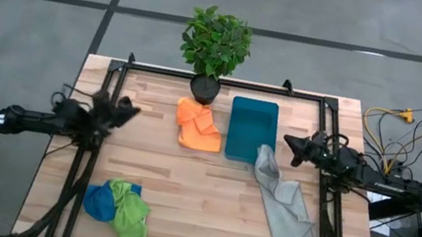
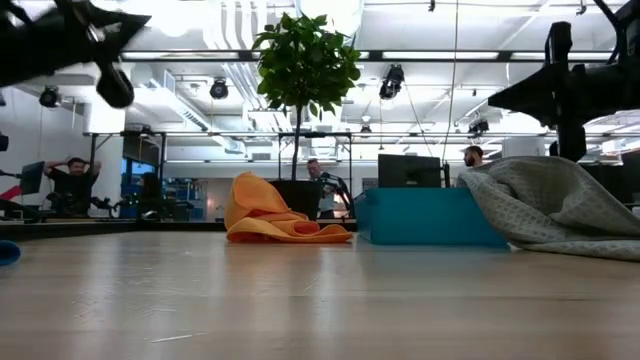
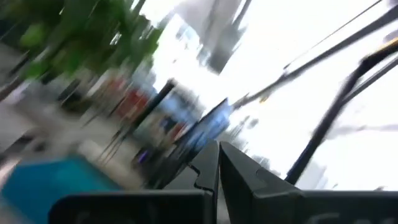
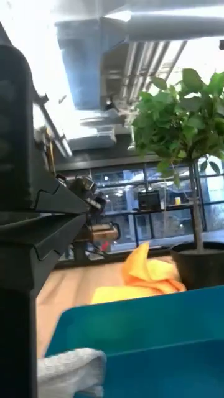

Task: Fold microfiber towels
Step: Fold the orange microfiber towel

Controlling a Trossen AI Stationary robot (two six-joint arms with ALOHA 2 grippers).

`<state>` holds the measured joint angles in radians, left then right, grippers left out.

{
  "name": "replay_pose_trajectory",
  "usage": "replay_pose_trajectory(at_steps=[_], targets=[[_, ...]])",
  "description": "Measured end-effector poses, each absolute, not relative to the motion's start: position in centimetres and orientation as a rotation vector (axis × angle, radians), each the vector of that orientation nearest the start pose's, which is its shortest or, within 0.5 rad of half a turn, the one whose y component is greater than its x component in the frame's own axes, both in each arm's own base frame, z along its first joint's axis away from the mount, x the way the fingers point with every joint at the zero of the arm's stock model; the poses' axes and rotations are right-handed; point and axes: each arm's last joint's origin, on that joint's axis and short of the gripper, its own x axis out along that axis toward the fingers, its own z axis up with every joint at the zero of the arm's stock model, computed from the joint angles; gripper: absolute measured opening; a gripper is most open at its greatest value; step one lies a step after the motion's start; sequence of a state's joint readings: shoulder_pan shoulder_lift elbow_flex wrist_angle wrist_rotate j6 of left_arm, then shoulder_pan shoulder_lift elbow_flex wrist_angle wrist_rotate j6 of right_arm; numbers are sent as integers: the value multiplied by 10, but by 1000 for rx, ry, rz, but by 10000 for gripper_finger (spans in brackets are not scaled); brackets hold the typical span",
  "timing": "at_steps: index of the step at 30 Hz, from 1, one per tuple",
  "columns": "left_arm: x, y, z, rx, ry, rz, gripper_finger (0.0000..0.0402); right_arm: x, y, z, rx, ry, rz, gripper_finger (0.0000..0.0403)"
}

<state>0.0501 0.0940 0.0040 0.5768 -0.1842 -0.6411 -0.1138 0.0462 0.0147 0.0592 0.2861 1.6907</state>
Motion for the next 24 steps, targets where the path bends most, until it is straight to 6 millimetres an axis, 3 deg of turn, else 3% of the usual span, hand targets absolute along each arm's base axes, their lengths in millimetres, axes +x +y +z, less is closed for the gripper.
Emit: replay_pose_trajectory(at_steps=[6, 13, 18, 24], targets=[[78, 15, 227, -704, -818, 208, 0, 98, -21, 168, 1618, -372, -344, 9], [75, 17, 229, -710, -869, 283, 0, 98, -22, 169, 1583, -403, -370, 9], [69, 21, 232, -628, -917, 485, 0, 97, -23, 177, 1340, -448, -390, 9], [63, 21, 255, -600, -972, 484, 0, 92, -25, 200, 1190, -673, -367, 9]])
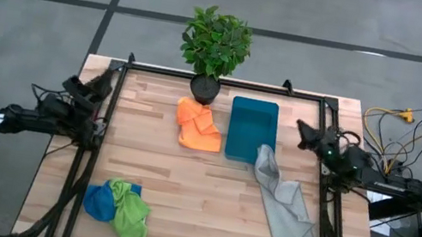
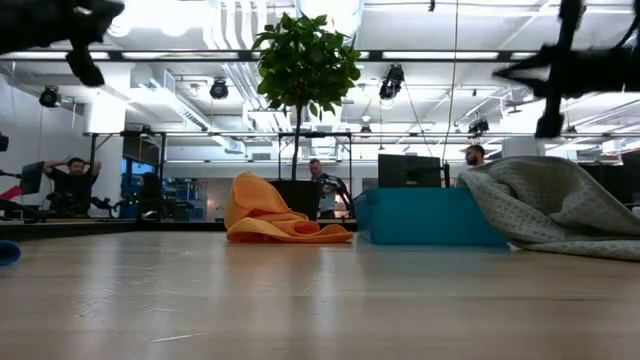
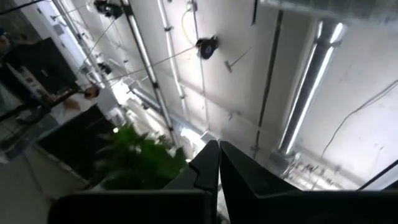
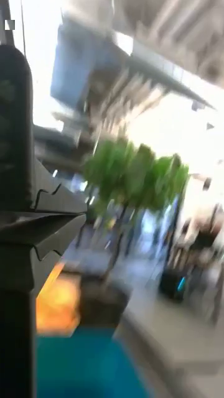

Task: Fold microfiber towels
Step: Fold the orange microfiber towel

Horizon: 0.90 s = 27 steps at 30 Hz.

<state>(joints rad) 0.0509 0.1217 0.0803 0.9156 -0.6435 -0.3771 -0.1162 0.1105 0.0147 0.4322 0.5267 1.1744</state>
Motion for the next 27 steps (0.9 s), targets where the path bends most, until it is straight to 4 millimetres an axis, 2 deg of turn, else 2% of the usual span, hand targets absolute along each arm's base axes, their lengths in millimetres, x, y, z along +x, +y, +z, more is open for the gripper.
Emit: replay_pose_trajectory(at_steps=[7, 11, 15, 18, 22, 27], targets=[[64, 18, 294, -526, -977, 408, 0, 70, -23, 241, 855, -1069, -249, 9], [72, 17, 323, -376, -943, 395, 0, 63, -22, 266, 665, -1140, -306, 9], [81, 16, 354, -189, -864, 424, 0, 72, -23, 299, 550, -1067, -387, 9], [90, 16, 373, -97, -726, 461, 0, 82, -24, 324, 440, -975, -460, 9], [102, 17, 392, 3, -411, 489, 0, 103, -26, 350, 289, -785, -548, 9], [119, 18, 398, 86, 32, 482, 0, 128, -29, 370, 170, -549, -601, 9]])
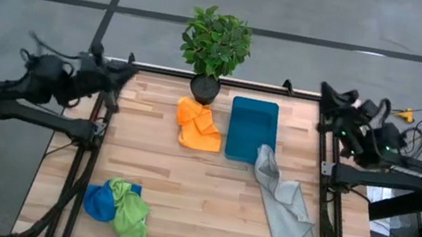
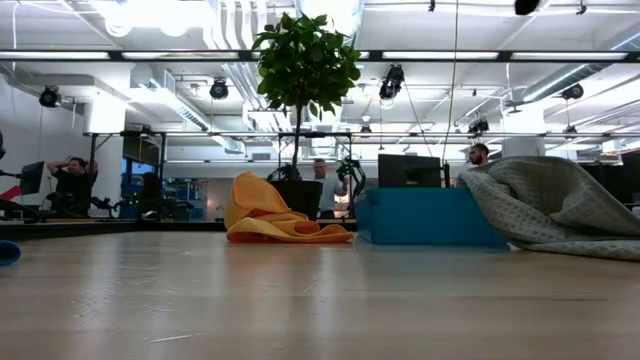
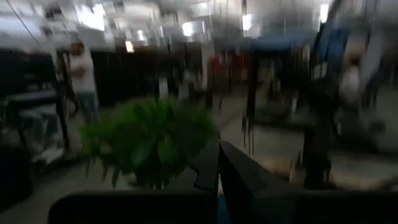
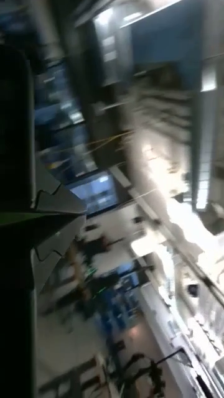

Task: Fold microfiber towels
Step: Fold the orange microfiber towel

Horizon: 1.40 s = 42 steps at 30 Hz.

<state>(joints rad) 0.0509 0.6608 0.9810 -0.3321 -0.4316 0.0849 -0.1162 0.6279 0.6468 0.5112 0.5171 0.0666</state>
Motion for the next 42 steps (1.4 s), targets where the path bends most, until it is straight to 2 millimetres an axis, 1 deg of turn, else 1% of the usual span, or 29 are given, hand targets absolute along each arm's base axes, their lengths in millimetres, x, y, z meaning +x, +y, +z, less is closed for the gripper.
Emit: replay_pose_trajectory(at_steps=[3, 5, 7, 10, 13, 15, 17, 18, 20, 22, 24, 27, 29, 31, 36, 39, 42], targets=[[127, 18, 402, 116, 193, 468, 0, 141, -31, 377, 143, -427, -609, 9], [141, 19, 399, 132, 277, 455, 0, 149, -31, 379, 126, -357, -575, 9], [155, 20, 396, 146, 324, 452, 0, 155, -30, 382, 111, -319, -524, 9], [174, 21, 386, 213, 406, 442, 0, 163, -30, 384, 121, -287, -470, 9], [192, 22, 372, 357, 514, 408, 0, 169, -30, 382, 131, -263, -461, 9], [205, 23, 362, 393, 578, 390, 0, 171, -30, 381, 131, -258, -462, 9], [214, 23, 359, 359, 580, 413, 0, 171, -30, 381, 149, -260, -460, 9], [218, 24, 355, 333, 597, 441, 0, 172, -30, 380, 159, -260, -459, 9], [229, 29, 342, 249, 647, 528, 0, 172, -30, 379, 180, -260, -456, 9], [238, 39, 328, 151, 703, 579, 0, 172, -30, 378, 205, -249, -454, 9], [245, 50, 315, 42, 755, 549, 0, 171, -30, 376, 234, -232, -453, 9], [255, 67, 300, -132, 813, 450, 0, 172, -30, 372, 262, -200, -455, 9], [259, 73, 289, -192, 863, 409, 0, 172, -30, 370, 286, -188, -455, 9], [258, 76, 283, -207, 921, 388, 0, 171, -30, 371, 311, -196, -452, 9], [253, 76, 278, -202, 988, 358, 3, 171, -30, 370, 326, -191, -452, 9], [250, 77, 278, -205, 982, 371, 29, 172, -30, 368, 323, -173, -455, 9], [246, 85, 278, -219, 969, 473, 75, 172, -30, 368, 332, -174, -454, 9]])
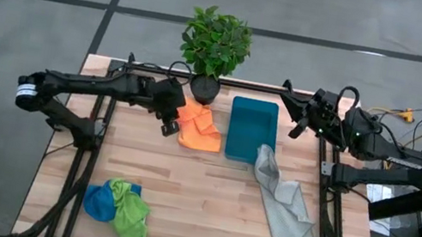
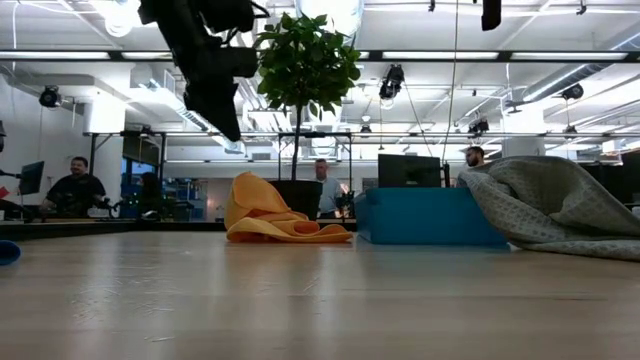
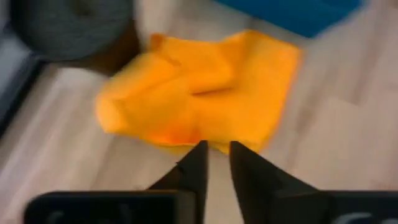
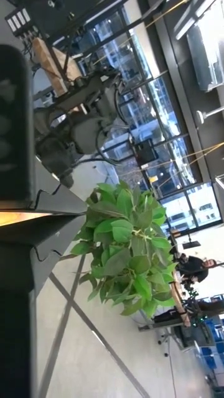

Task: Fold microfiber towels
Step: Fold the orange microfiber towel

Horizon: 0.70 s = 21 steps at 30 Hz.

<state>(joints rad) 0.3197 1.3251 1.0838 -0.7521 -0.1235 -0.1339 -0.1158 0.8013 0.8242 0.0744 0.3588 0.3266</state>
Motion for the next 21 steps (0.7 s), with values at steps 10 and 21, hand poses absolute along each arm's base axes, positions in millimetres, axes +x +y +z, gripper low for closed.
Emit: replay_pose_trajectory(at_steps=[10, 21], targets=[[249, 140, 246, -453, 996, 605, 228, 172, -30, 368, 338, -171, -454, 9], [264, 152, 220, -459, 1035, 482, 132, 172, -30, 366, 395, -171, -448, 9]])
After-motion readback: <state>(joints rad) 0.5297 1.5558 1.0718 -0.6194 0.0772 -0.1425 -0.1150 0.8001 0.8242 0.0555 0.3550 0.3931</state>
